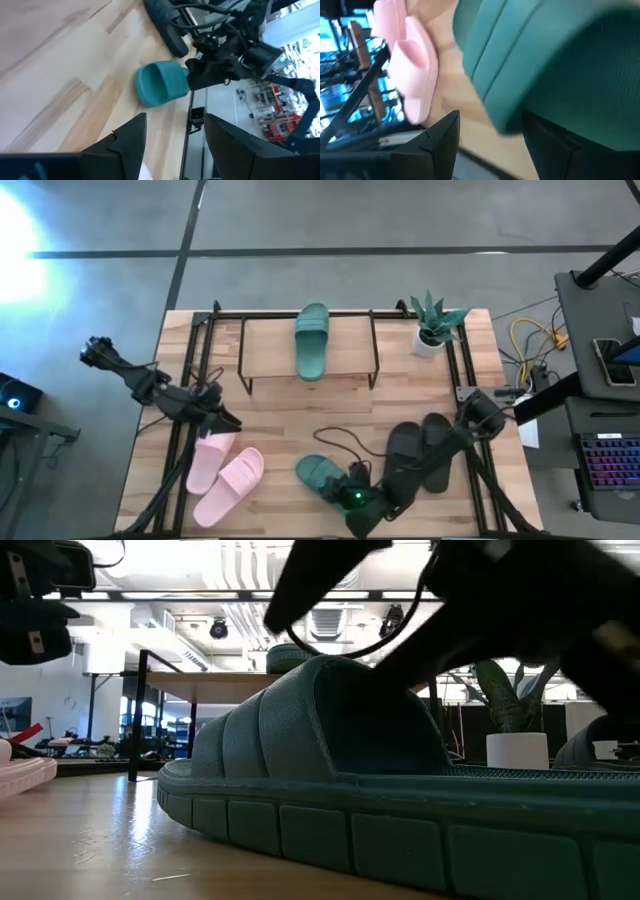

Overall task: Pick and place slides into the shelf
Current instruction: Put the green slide on the shelf

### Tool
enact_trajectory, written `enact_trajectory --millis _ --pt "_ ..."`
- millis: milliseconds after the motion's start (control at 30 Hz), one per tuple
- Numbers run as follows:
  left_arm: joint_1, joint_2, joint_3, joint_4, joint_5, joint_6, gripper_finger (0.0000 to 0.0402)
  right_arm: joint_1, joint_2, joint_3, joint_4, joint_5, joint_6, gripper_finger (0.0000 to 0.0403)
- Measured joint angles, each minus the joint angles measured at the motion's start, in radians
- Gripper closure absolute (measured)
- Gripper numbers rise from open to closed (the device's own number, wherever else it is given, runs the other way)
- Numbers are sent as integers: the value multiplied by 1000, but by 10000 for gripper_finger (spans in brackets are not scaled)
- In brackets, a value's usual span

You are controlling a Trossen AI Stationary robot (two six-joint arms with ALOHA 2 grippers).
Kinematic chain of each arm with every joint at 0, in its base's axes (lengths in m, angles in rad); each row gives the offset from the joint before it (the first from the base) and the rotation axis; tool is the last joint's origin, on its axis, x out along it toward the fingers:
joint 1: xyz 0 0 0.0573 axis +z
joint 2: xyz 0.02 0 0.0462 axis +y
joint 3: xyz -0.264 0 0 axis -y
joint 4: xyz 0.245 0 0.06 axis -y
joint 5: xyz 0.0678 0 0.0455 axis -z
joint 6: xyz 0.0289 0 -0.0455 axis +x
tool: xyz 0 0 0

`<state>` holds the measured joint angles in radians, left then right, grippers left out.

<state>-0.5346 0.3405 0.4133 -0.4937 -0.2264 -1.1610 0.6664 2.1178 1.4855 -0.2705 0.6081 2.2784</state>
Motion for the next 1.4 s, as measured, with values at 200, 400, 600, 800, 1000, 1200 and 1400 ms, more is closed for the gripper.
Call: enact_trajectory --millis 200,400,600,800,1000,1200,1400 --pt "0 -91 -4 -62 -1 0 217 -51 23 31 -203 11 0 218" --pt "0 -160 -4 -74 -10 25 217 -65 20 15 -249 -55 -3 320" --pt "0 -190 -4 -77 -22 49 217 -67 7 10 -226 20 -1 388" --pt "0 -190 -4 -79 -25 51 217 -68 -70 117 -444 274 30 390" --pt "0 -184 -6 -84 -25 50 217 -89 -139 249 -757 341 31 391" --pt "0 -184 -6 -87 -25 50 217 -186 -239 295 -886 472 27 391" --pt "0 -184 -6 -89 -30 49 217 -353 -372 295 -978 634 10 391"
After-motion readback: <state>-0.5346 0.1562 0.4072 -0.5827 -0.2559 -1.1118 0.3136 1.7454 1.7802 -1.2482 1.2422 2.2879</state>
